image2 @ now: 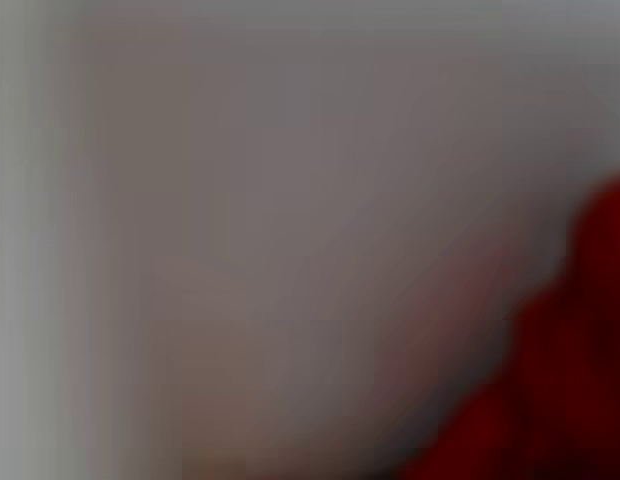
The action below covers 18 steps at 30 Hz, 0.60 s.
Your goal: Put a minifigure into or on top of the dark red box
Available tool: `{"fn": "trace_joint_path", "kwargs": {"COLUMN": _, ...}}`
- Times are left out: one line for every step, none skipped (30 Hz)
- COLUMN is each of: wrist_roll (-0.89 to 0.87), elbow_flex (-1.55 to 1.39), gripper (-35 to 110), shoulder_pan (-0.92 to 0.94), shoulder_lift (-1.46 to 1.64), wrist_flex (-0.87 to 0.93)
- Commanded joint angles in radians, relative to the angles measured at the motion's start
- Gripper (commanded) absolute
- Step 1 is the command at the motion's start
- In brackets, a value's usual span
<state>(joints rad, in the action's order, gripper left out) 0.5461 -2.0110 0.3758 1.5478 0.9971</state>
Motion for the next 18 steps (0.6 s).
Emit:
{"fn": "trace_joint_path", "kwargs": {"wrist_roll": -0.002, "elbow_flex": 0.043, "gripper": 27, "shoulder_pan": 0.023, "shoulder_lift": -0.006, "wrist_flex": 0.011}}
{"fn": "trace_joint_path", "kwargs": {"wrist_roll": -0.002, "elbow_flex": 0.046, "gripper": 27, "shoulder_pan": 0.025, "shoulder_lift": -0.012, "wrist_flex": 0.011}}
{"fn": "trace_joint_path", "kwargs": {"wrist_roll": -0.002, "elbow_flex": 0.049, "gripper": 27, "shoulder_pan": 0.026, "shoulder_lift": -0.018, "wrist_flex": 0.009}}
{"fn": "trace_joint_path", "kwargs": {"wrist_roll": -0.002, "elbow_flex": 0.054, "gripper": 27, "shoulder_pan": 0.026, "shoulder_lift": -0.028, "wrist_flex": 0.008}}
{"fn": "trace_joint_path", "kwargs": {"wrist_roll": -0.003, "elbow_flex": 0.061, "gripper": 27, "shoulder_pan": 0.026, "shoulder_lift": -0.035, "wrist_flex": 0.008}}
{"fn": "trace_joint_path", "kwargs": {"wrist_roll": -0.005, "elbow_flex": 0.066, "gripper": 27, "shoulder_pan": 0.026, "shoulder_lift": -0.043, "wrist_flex": 0.008}}
{"fn": "trace_joint_path", "kwargs": {"wrist_roll": -0.011, "elbow_flex": 0.074, "gripper": 27, "shoulder_pan": 0.026, "shoulder_lift": -0.052, "wrist_flex": 0.009}}
{"fn": "trace_joint_path", "kwargs": {"wrist_roll": -0.012, "elbow_flex": 0.080, "gripper": 27, "shoulder_pan": 0.028, "shoulder_lift": -0.057, "wrist_flex": 0.014}}
{"fn": "trace_joint_path", "kwargs": {"wrist_roll": -0.012, "elbow_flex": 0.083, "gripper": 27, "shoulder_pan": 0.029, "shoulder_lift": -0.060, "wrist_flex": 0.014}}
{"fn": "trace_joint_path", "kwargs": {"wrist_roll": -0.011, "elbow_flex": 0.087, "gripper": 26, "shoulder_pan": 0.034, "shoulder_lift": -0.063, "wrist_flex": 0.014}}
{"fn": "trace_joint_path", "kwargs": {"wrist_roll": -0.012, "elbow_flex": 0.091, "gripper": 26, "shoulder_pan": 0.038, "shoulder_lift": -0.064, "wrist_flex": 0.015}}
{"fn": "trace_joint_path", "kwargs": {"wrist_roll": -0.014, "elbow_flex": 0.091, "gripper": 26, "shoulder_pan": 0.044, "shoulder_lift": -0.066, "wrist_flex": 0.017}}
{"fn": "trace_joint_path", "kwargs": {"wrist_roll": -0.014, "elbow_flex": 0.091, "gripper": 26, "shoulder_pan": 0.049, "shoulder_lift": -0.066, "wrist_flex": 0.020}}
{"fn": "trace_joint_path", "kwargs": {"wrist_roll": -0.014, "elbow_flex": 0.091, "gripper": 26, "shoulder_pan": 0.052, "shoulder_lift": -0.066, "wrist_flex": 0.021}}
{"fn": "trace_joint_path", "kwargs": {"wrist_roll": -0.015, "elbow_flex": 0.091, "gripper": 26, "shoulder_pan": 0.055, "shoulder_lift": -0.066, "wrist_flex": 0.025}}
{"fn": "trace_joint_path", "kwargs": {"wrist_roll": -0.015, "elbow_flex": 0.089, "gripper": 26, "shoulder_pan": 0.055, "shoulder_lift": -0.066, "wrist_flex": 0.029}}
{"fn": "trace_joint_path", "kwargs": {"wrist_roll": -0.015, "elbow_flex": 0.087, "gripper": 26, "shoulder_pan": 0.055, "shoulder_lift": -0.066, "wrist_flex": 0.032}}
{"fn": "trace_joint_path", "kwargs": {"wrist_roll": -0.015, "elbow_flex": 0.086, "gripper": 26, "shoulder_pan": 0.055, "shoulder_lift": -0.066, "wrist_flex": 0.035}}
